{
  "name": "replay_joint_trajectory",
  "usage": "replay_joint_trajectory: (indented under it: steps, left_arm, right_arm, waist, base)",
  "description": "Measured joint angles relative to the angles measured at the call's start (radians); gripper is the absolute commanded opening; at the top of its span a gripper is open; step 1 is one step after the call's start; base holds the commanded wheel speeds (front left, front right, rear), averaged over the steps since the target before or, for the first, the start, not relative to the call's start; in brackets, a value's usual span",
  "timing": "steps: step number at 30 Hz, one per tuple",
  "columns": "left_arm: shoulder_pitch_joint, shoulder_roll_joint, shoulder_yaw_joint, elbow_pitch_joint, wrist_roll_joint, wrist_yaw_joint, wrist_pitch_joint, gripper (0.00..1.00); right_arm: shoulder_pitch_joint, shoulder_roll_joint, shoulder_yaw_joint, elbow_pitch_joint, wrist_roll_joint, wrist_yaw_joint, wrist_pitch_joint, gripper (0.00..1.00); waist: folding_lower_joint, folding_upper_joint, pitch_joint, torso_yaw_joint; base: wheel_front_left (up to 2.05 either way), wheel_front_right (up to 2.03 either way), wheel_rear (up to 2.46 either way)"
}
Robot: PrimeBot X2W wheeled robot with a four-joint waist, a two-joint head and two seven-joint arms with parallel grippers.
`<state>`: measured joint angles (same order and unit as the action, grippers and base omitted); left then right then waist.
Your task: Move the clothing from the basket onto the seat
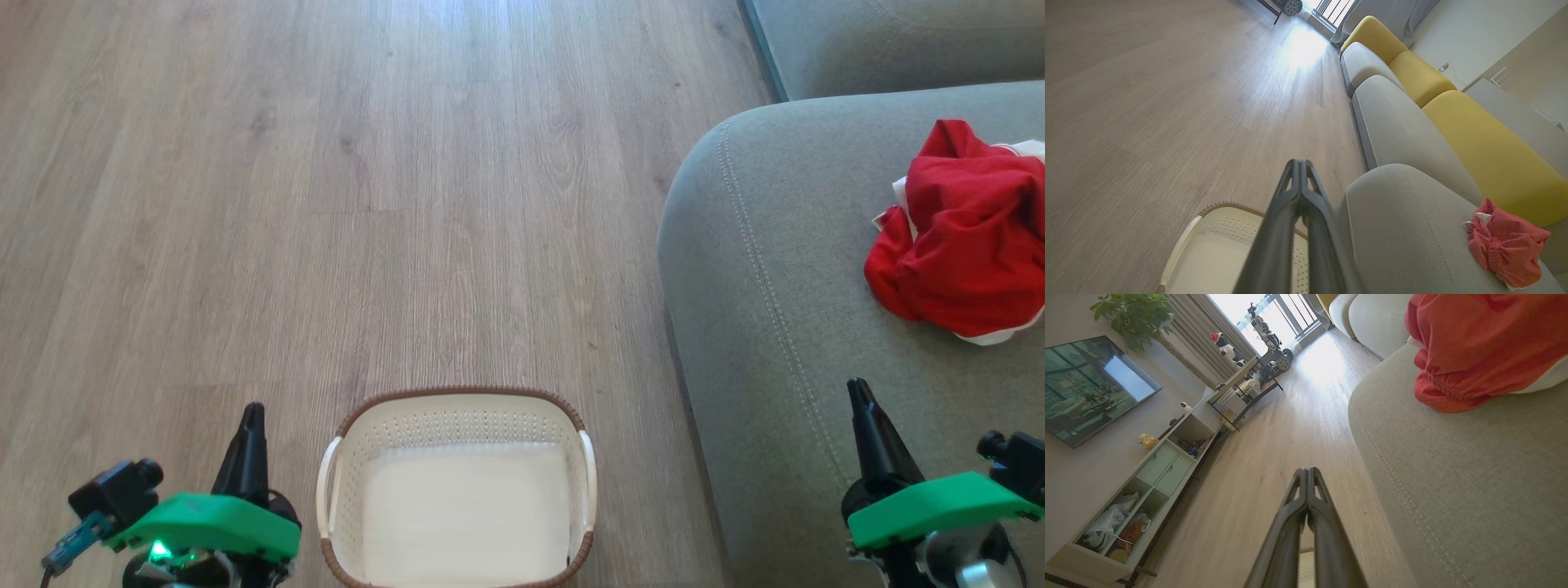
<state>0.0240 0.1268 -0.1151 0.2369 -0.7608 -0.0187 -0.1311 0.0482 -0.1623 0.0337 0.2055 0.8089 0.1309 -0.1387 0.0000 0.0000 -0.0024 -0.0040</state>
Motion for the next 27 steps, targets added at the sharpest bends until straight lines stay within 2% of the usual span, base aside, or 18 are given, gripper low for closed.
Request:
replay_joint_trajectory:
  steps: [27]
  left_arm:
    - [-0.020, -0.024, 0.063, 0.015, -0.267, -0.034, 0.079, 0.00]
  right_arm:
    - [-0.023, 0.031, -0.047, 0.023, 0.259, 0.000, 0.075, 0.00]
  waist:
    - [0.0000, 0.0000, 0.002, 0.001]
  base:
    - [0.00, 0.00, 0.00]
